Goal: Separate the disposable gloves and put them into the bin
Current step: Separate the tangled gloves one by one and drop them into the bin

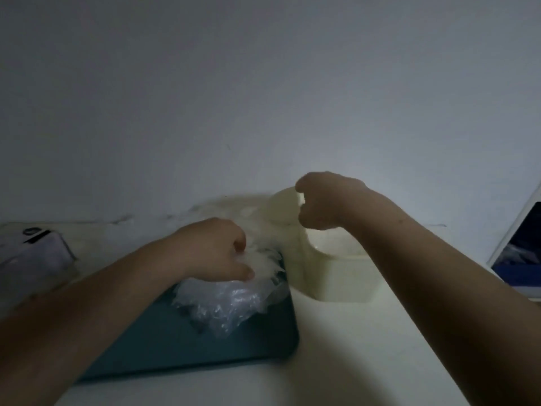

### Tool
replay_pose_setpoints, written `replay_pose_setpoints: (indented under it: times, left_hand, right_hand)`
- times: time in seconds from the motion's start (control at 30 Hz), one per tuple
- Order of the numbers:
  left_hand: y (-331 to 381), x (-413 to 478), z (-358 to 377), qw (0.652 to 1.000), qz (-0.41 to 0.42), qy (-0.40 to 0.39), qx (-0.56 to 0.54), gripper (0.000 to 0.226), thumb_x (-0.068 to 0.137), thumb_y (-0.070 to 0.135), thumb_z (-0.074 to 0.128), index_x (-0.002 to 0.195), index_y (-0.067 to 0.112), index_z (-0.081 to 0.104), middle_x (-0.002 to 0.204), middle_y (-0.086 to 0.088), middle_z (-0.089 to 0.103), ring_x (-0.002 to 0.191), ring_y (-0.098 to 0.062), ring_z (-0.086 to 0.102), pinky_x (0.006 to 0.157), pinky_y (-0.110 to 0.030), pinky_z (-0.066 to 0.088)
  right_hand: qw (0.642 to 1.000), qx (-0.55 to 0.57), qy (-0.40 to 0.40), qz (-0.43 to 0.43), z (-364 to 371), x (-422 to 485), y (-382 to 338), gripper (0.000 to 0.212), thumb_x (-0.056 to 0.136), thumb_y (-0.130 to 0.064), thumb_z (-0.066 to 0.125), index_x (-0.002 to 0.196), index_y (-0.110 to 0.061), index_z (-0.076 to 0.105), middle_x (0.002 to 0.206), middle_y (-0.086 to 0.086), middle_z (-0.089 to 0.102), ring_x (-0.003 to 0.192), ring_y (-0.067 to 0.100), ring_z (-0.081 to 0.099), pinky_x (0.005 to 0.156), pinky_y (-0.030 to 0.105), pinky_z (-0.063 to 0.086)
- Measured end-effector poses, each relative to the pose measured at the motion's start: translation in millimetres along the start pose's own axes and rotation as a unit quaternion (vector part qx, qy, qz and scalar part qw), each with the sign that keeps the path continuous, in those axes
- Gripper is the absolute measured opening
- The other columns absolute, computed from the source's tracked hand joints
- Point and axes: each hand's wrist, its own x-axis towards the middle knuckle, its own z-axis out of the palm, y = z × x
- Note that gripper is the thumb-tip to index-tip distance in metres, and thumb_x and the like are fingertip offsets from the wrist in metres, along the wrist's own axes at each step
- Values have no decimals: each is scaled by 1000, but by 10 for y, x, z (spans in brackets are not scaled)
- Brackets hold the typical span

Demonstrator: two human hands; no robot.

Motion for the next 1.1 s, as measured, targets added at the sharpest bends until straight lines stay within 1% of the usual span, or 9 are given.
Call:
replay_pose_setpoints:
  times: [0.1,0.37,0.47,0.6,0.7,0.8,0.93,1.0,1.1]
  left_hand:
    - [-160,-17,241,998,2,40,-55,35,83,51,76,110,30,72,109,10,68,94,-11,65,86,-37,59]
    - [-481,-140,-18,929,-22,153,-337,14,90,44,80,90,30,82,88,19,78,84,4,71,74,-15,54]
    - [-498,-224,-276,904,-16,216,-368,14,92,44,76,95,31,80,92,18,77,85,10,69,72,-9,51]
    - [-519,-344,-645,855,3,325,-404,9,90,20,81,97,24,78,91,9,76,81,2,70,70,-9,54]
    - [-476,-472,-846,841,40,247,-479,17,89,7,80,102,17,76,94,-3,79,86,-14,78,76,-25,62]
    - [-376,-573,-892,799,75,162,-574,16,95,-1,71,109,5,70,89,-12,79,81,-22,78,70,-28,62]
    - [-299,-617,-760,752,77,114,-644,20,92,1,73,113,4,71,93,-12,77,83,-22,76,72,-33,63]
    - [-299,-600,-704,738,38,110,-664,24,92,12,74,115,6,73,102,-11,79,87,-22,77,73,-33,63]
    - [-353,-574,-656,696,-31,80,-713,51,94,52,66,117,7,74,112,-14,79,101,-30,78,87,-41,62]
  right_hand:
    - [988,108,93,-66,162,-94,-329,47,92,-17,55,137,-26,61,140,-5,61,126,21,59,103,38,51]
    - [934,348,30,-74,558,-201,-416,53,100,-28,64,151,-19,51,148,1,59,133,22,58,112,41,49]
    - [907,414,35,-69,512,-182,-410,63,95,-39,72,152,-25,49,149,-3,56,133,21,56,108,42,51]
    - [889,443,75,-91,374,-193,-493,80,86,-45,80,155,-35,41,157,-11,46,141,16,48,114,45,46]
    - [887,434,103,-115,192,-220,-581,98,75,-53,87,157,-39,35,159,-15,43,144,9,42,118,41,40]
    - [861,484,66,-139,29,-245,-623,102,68,-51,91,155,-32,41,146,-11,59,134,7,55,115,40,44]
    - [803,571,-29,-165,11,-301,-637,50,83,-28,84,128,-13,68,103,13,79,95,28,76,96,47,59]
    - [804,573,-32,-158,76,-325,-625,30,89,-25,79,111,-4,75,95,26,73,78,33,70,84,48,61]
    - [788,610,3,-84,148,-341,-558,34,94,-23,75,98,11,69,90,39,60,71,33,59,73,45,58]
